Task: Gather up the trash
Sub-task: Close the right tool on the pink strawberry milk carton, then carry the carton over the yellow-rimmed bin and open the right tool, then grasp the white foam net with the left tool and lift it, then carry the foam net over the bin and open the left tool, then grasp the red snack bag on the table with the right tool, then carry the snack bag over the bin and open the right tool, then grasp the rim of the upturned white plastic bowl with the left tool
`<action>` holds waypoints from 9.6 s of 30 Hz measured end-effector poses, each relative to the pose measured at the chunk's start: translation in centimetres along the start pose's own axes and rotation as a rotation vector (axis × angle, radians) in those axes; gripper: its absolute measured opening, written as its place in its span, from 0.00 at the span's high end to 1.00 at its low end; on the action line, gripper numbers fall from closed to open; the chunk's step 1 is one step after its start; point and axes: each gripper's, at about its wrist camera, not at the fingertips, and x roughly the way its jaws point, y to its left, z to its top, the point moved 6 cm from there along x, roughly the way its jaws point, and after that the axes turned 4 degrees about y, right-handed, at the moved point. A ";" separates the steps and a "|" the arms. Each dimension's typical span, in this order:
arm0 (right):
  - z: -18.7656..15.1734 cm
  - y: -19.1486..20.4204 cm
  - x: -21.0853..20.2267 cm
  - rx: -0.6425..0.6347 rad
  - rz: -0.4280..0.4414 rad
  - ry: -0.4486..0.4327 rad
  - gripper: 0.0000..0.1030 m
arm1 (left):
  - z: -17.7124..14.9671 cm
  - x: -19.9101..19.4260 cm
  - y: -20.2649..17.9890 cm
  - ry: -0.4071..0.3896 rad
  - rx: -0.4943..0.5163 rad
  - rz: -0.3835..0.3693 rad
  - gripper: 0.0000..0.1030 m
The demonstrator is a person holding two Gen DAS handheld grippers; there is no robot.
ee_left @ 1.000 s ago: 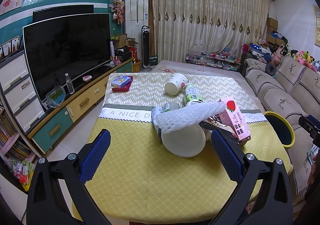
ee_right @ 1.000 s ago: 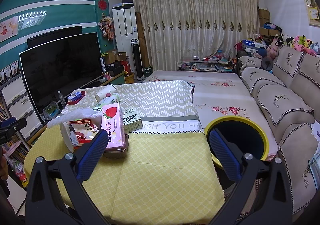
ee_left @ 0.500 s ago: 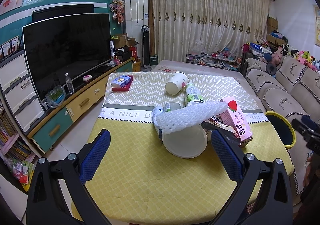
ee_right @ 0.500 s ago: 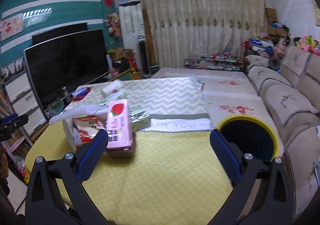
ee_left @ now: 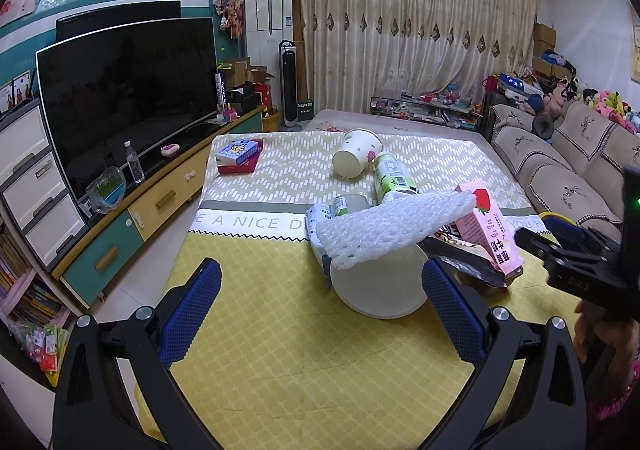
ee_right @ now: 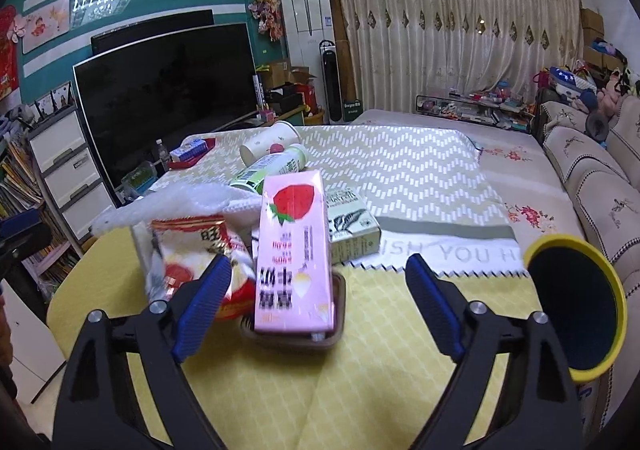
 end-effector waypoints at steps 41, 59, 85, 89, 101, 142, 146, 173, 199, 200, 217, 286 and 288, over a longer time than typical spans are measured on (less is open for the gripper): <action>0.4 -23.9 -1.3 0.347 -0.452 0.042 0.54 | -0.2 3.7 -1.8 0.028 0.030 -0.062 0.03; -6.0 -33.0 4.1 0.431 -0.527 0.232 0.33 | 0.6 5.7 -6.1 0.075 0.093 -0.138 0.04; -4.0 -28.9 2.0 0.402 -0.450 0.166 0.28 | 3.3 9.3 -9.1 0.013 0.289 -0.158 0.83; -4.0 -28.9 1.5 0.410 -0.444 0.155 0.28 | 4.0 8.2 -9.6 -0.027 0.300 -0.166 0.87; -3.9 -28.9 -4.8 0.429 -0.475 0.033 0.28 | 7.8 3.3 -18.9 -0.132 0.368 -0.353 0.87; -9.2 -29.4 -11.3 0.463 -0.506 -0.015 0.22 | 5.8 3.6 -38.1 -0.077 0.420 -0.617 0.23; -7.7 -25.5 -9.0 0.395 -0.422 -0.006 0.22 | 6.0 1.8 -30.6 -0.110 0.362 -0.504 0.21; -1.9 6.4 -2.6 -0.203 0.140 -0.025 0.22 | 3.7 -0.7 -2.0 -0.160 0.012 -0.075 0.18; -0.2 3.4 3.6 -0.130 0.108 0.061 0.93 | 3.3 2.2 -3.5 -0.106 0.038 -0.095 0.17; -0.2 3.2 3.6 -0.112 0.119 0.060 0.95 | 3.3 2.3 -3.5 -0.105 0.037 -0.096 0.17; 2.5 -8.0 -3.1 0.143 0.015 -0.114 0.98 | 3.1 2.7 -4.8 -0.101 0.064 -0.110 0.17; -4.1 -25.0 -2.2 0.373 -0.389 0.008 0.43 | -0.9 10.2 -4.0 0.066 0.172 -0.095 0.94; -4.1 -25.0 -2.4 0.374 -0.390 0.003 0.43 | -0.2 8.8 -4.3 0.034 0.176 -0.091 0.94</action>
